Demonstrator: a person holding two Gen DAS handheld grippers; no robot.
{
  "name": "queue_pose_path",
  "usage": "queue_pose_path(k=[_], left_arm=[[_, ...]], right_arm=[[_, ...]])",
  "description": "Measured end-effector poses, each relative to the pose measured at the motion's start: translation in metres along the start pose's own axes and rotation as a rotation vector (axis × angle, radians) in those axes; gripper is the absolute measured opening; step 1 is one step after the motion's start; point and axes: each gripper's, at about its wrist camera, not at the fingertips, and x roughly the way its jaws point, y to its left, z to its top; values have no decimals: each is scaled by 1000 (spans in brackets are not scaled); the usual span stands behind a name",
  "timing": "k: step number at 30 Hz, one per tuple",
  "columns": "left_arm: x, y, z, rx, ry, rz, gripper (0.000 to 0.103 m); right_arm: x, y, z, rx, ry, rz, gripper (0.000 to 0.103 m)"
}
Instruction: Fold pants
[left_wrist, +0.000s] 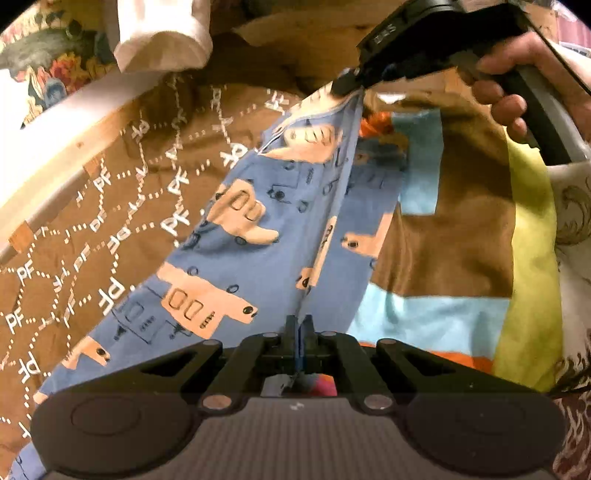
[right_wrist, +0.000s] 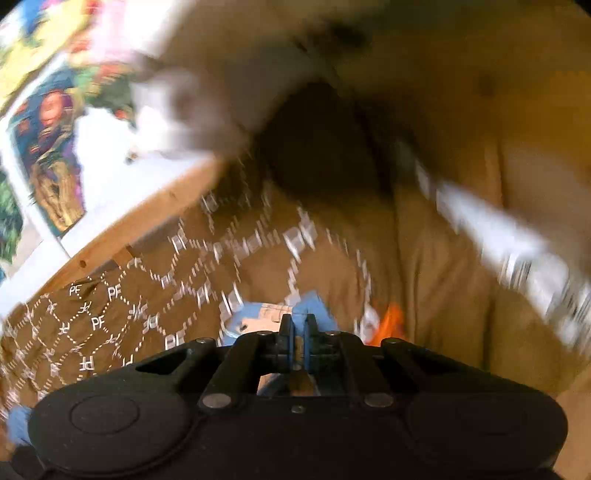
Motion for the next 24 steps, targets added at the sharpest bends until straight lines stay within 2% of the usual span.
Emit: queue_pose_path(k=[2, 6, 8, 14, 16, 17, 18, 19, 20, 21, 22, 23, 24], left_arm=[[1, -4, 0, 26, 2, -2, 0], [10, -12, -6, 72, 34, 5, 0], [12, -15, -8, 101, 35, 12, 0], [12, -12, -10, 94, 41, 2, 1], [16, -13, -10, 100, 55, -3, 2], [17, -12, -11, 100, 59, -10, 8], [17, -11, -11, 95, 59, -19, 10], [16, -9, -11, 84, 59, -32, 18], [13, -6, -11, 70, 61, -45, 32], [9, -2, -11, 49, 60, -67, 40], [3, 3, -11, 27, 60, -81, 51], [-4, 8, -11, 4, 58, -83, 53], [-14, 15, -11, -23, 55, -84, 54]], right_arm=[[-16, 9, -3, -78, -55, -31, 4], [-10, -7, -28, -40, 38, -126, 5], [-6, -15, -36, 2, 73, -145, 5], [-17, -3, -43, -61, 36, -173, 5], [-10, 3, -46, -99, 59, -179, 7], [-6, 4, -47, -116, 76, -179, 13], [-2, 3, -48, -127, 86, -180, 16], [-2, 1, -48, -133, 82, -181, 25], [-3, 0, -47, -144, 76, -184, 30], [-5, 0, -46, -157, 71, -178, 33], [-8, 1, -44, -184, 61, -173, 41], [-12, 3, -43, -221, 46, -172, 55], [-16, 7, -41, -275, 18, -177, 63]])
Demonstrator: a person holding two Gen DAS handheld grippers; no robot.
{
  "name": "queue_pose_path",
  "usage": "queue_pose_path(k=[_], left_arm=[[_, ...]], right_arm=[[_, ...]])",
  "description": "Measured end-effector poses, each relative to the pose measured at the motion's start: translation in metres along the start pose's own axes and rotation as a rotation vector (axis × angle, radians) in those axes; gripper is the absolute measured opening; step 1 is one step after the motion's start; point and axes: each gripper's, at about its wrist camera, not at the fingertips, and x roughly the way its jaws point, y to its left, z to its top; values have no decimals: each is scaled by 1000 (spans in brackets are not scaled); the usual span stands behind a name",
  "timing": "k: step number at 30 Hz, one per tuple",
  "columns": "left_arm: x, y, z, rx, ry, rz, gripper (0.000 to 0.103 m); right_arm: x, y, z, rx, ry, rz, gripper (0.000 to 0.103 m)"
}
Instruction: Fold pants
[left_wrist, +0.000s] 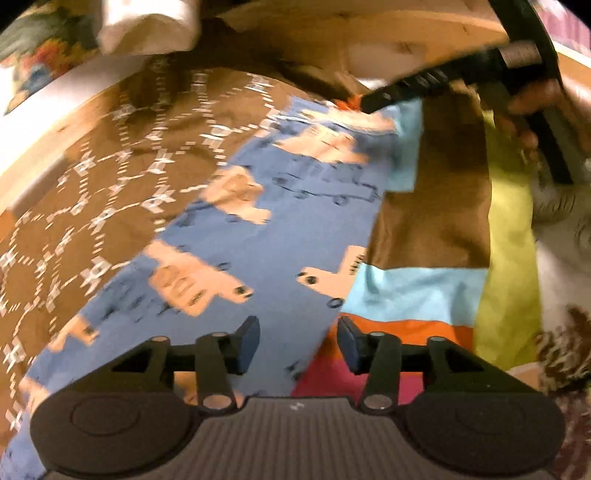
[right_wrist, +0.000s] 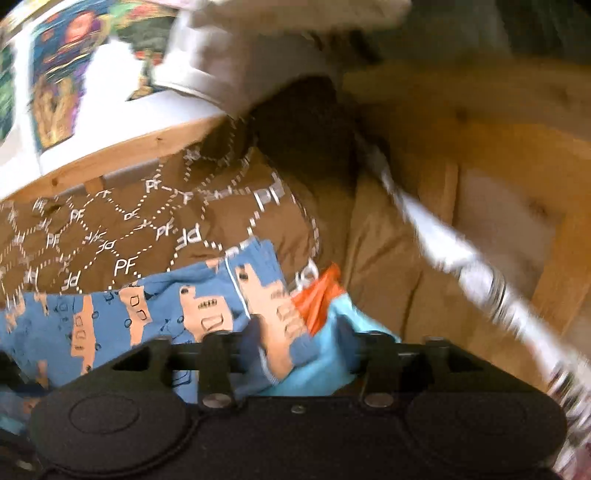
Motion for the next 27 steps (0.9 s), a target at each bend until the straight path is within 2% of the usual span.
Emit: queue_pose_path(k=[1, 3, 5, 7, 9, 11, 12, 14, 15, 17, 19, 21, 23, 25, 26, 27], left_arm=[[-11, 6, -1, -22, 2, 1, 57], [-36, 23, -8, -68, 12, 31, 63], [-60, 49, -19, -119, 18, 94, 70], [-78, 77, -30, -166, 25, 167, 75], [-85, 105, -38, -193, 28, 253, 75], [-84, 136, -43, -213, 14, 319, 74], [-80, 153, -44, -231, 15, 326, 72], [-66, 183, -45, -297, 41, 298, 55], [-58, 198, -45, -341, 60, 278, 52], [-43, 220, -45, -388, 100, 229, 49], [-32, 229, -43, -353, 132, 207, 48], [-25, 232, -43, -330, 159, 170, 42], [-16, 235, -40, -339, 186, 129, 30], [-6, 237, -42, -338, 229, 139, 9], [-1, 237, -42, -331, 238, 153, 2], [2, 238, -43, -332, 237, 169, 1]], right_arm=[[-4, 3, 2, -47, -31, -3, 73], [-8, 10, 10, -145, -66, 29, 76], [-6, 21, 17, -234, -76, 95, 78], [1, 37, 25, -303, -54, 191, 82], [15, 62, 36, -377, 5, 338, 82], [30, 92, 48, -447, 52, 435, 82], [39, 108, 55, -480, 84, 481, 81], [58, 144, 66, -548, 128, 580, 77], [70, 163, 71, -586, 151, 629, 76], [90, 197, 77, -654, 191, 691, 68], [106, 222, 79, -690, 212, 719, 56], [119, 236, 78, -698, 228, 743, 53], [126, 244, 74, -717, 253, 775, 52], [130, 250, 68, -758, 278, 778, 49], [134, 254, 64, -773, 287, 774, 41], [137, 256, 60, -781, 286, 760, 33]])
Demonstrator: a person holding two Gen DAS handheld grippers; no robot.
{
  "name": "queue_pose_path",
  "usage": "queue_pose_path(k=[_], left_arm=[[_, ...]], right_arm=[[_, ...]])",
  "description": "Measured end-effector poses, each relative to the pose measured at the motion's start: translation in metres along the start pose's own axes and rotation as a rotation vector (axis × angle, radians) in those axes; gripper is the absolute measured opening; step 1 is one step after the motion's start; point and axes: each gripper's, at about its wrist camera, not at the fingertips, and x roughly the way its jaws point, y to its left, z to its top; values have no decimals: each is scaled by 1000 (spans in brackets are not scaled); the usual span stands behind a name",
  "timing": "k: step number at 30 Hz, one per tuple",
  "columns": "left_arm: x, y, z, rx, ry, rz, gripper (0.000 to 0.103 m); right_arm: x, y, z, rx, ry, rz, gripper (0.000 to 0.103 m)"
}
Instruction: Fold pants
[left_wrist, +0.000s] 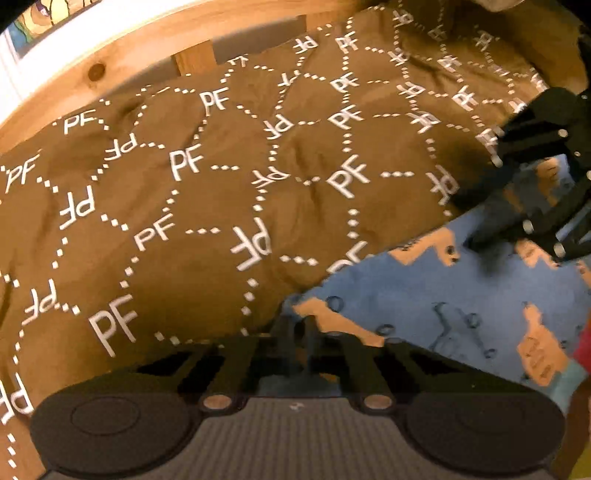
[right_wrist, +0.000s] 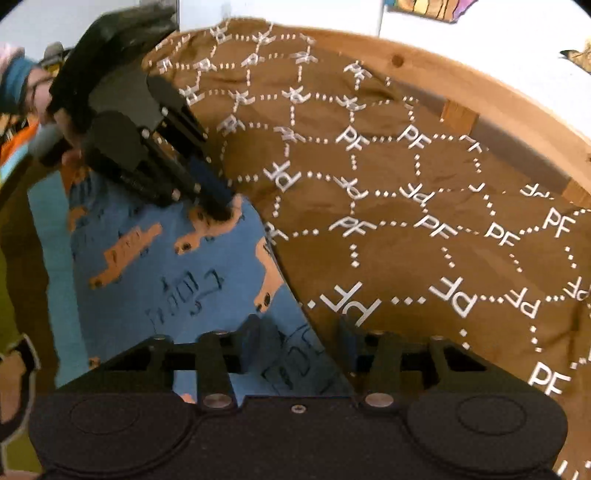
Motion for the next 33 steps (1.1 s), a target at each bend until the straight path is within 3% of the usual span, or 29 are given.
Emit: queue_pose_path(k=[1, 4, 9, 15, 18, 20, 22, 23, 28, 30, 32, 33], left_arm=[[0, 1, 1, -15, -8, 7, 1], [-7, 0, 4, -23, -52, 53, 0], [-22, -3, 3, -18, -132, 111, 0], [-6, -14, 1, 8, -115, 183, 0], [-2, -20, -4, 24, -117, 211, 4], [-9, -28, -7, 44, -136, 237, 13], [-21, -37, -12, 29, -176, 264, 39], [-27, -42, -14, 15, -200, 256, 45], [-42, -82, -15, 12, -225, 156, 62], [-44, -100, -8, 53, -234, 100, 70], [-43, -123, 6, 108, -260, 28, 72], [-41, -133, 13, 134, -265, -2, 72]], right_arm=[[4, 1, -1, -1, 9, -15, 18], [6, 6, -4, -18, 8, -23, 7], [-4, 18, -7, -54, -32, -68, 4], [5, 18, -8, -71, -37, -138, 5], [5, 21, -12, -79, -34, -160, 20], [-9, 22, -16, -78, -49, -177, 55], [-33, 22, -26, -51, -98, -196, 59], [-45, 22, -33, -38, -113, -212, 60], [-95, 19, -81, 69, -118, -285, 61], [-112, 16, -103, 133, -115, -337, 71], [-129, 12, -124, 188, -119, -409, 83], [-137, 11, -133, 210, -120, -435, 84]])
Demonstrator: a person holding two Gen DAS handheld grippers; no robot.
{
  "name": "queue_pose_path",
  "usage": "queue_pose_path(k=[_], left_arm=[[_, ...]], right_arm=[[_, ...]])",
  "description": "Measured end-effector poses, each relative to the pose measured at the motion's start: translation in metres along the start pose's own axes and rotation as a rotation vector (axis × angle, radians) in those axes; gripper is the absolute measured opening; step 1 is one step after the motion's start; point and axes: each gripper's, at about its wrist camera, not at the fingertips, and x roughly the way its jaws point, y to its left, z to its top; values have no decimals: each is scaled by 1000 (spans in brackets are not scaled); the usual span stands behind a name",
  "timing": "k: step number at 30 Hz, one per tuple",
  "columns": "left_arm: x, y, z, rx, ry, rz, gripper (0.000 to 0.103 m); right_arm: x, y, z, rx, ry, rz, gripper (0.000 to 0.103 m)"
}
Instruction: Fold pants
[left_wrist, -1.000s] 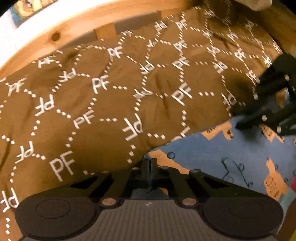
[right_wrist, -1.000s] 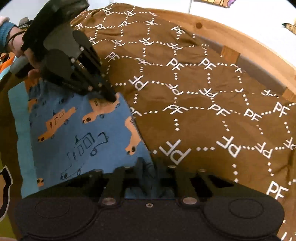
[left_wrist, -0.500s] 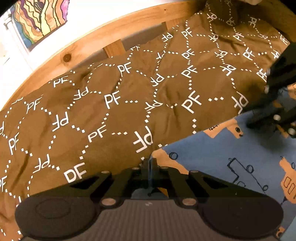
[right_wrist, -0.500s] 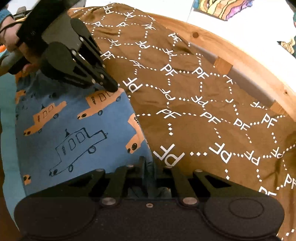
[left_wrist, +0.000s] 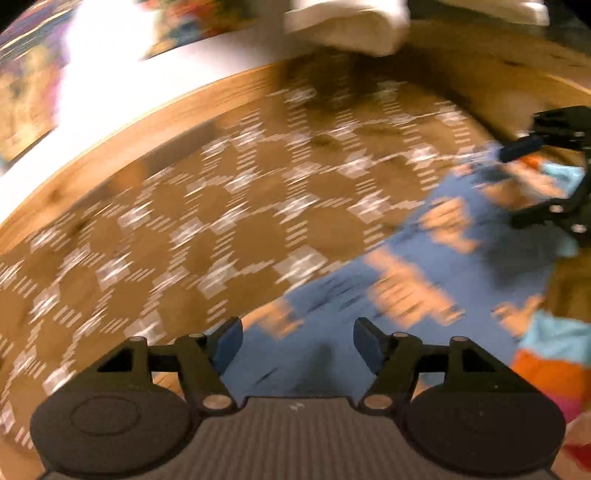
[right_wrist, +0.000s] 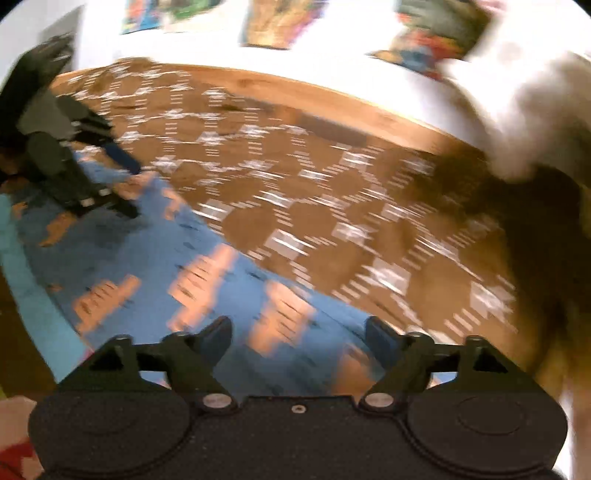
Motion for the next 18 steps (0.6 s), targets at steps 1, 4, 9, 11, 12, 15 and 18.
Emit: queue_pose_path(k=[1, 4, 9, 11, 12, 15, 18], left_arm=[[7, -10, 11, 28, 2, -34, 72], [30, -33, 41, 55, 4, -111, 71], [62, -51, 78, 9, -21, -239, 66], [73, -61, 86, 41, -11, -272, 66], [79, -68, 88, 66, -1, -281, 65], [96, -84, 95, 109, 54, -244, 48], [106, -76, 99, -6, 79, -263, 38]], right_arm=[[-7, -9, -8, 30, 3, -31, 84], [-21, -35, -26, 111, 11, -63, 84], [-25, -72, -34, 201, 1, -59, 73], [-19, -86, -31, 224, -2, -46, 66], [-15, -92, -30, 238, 2, -34, 64], [2, -113, -24, 295, 33, 18, 59], [20, -123, -22, 336, 76, 62, 41]])
